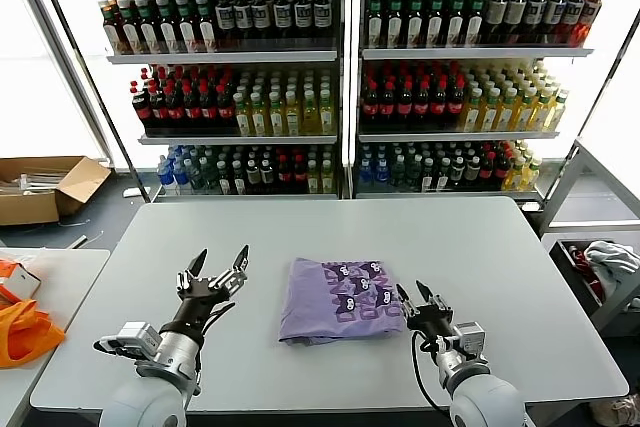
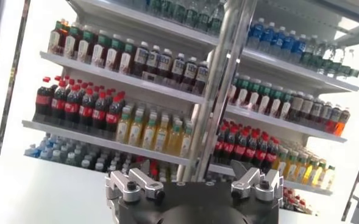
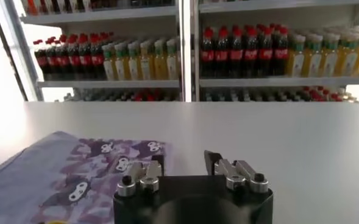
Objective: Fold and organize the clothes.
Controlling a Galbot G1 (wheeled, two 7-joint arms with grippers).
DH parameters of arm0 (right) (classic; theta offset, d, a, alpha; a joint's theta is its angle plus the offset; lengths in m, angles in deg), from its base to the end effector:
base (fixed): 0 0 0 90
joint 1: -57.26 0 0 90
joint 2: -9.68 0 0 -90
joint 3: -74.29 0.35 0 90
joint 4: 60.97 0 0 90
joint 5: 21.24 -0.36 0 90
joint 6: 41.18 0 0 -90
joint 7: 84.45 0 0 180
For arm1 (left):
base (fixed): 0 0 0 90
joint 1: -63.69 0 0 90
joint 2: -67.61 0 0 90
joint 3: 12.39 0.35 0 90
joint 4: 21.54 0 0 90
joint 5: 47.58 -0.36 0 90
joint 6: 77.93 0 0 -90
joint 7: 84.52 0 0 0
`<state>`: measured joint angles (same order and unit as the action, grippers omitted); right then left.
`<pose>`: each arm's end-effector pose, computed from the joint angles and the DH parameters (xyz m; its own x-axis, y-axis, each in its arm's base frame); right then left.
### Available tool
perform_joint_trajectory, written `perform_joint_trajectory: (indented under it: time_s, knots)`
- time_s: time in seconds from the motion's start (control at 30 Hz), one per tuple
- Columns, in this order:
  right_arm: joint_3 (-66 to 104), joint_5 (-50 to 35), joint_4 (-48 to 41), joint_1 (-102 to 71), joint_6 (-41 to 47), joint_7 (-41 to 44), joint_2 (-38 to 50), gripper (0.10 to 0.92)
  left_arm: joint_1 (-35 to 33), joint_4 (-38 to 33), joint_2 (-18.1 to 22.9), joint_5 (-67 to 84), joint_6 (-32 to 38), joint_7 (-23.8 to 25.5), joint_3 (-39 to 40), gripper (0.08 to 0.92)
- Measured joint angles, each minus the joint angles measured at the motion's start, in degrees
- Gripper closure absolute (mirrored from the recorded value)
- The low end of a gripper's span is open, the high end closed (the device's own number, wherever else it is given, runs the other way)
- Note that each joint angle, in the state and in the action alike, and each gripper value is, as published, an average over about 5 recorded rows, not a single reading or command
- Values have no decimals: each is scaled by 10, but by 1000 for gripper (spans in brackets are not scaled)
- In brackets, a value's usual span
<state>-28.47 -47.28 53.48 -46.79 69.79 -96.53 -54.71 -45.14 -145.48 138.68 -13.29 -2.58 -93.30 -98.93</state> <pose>0.2585 -0.0216 -0.2838 -0.9350 -0.1723 0.3099 -0.1728 0.9846 0.0259 0.2348 0.0313 -0.2352 -0.9842 0.1630 0.0694 0.1374 0.9498 -0.2812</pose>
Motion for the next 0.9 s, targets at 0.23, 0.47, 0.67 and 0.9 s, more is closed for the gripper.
perform_joint_trajectory:
  time_s: [0.23,0.47,0.67,0.9]
  knots:
    - [-27,27,-7,37,-13,2,-17,313,-2,-6,-4,5,-2,-1,-7,177]
    - [-115,46,-56,118,-3,-9,-62,206,-11,-10,-7,8,-2,0,-16,177]
    - [-178,56,-118,174,10,-26,-103,202,-15,-9,-6,10,0,2,-24,177]
    - [-214,79,-195,204,17,-59,-137,203,-15,0,0,9,4,3,-23,177]
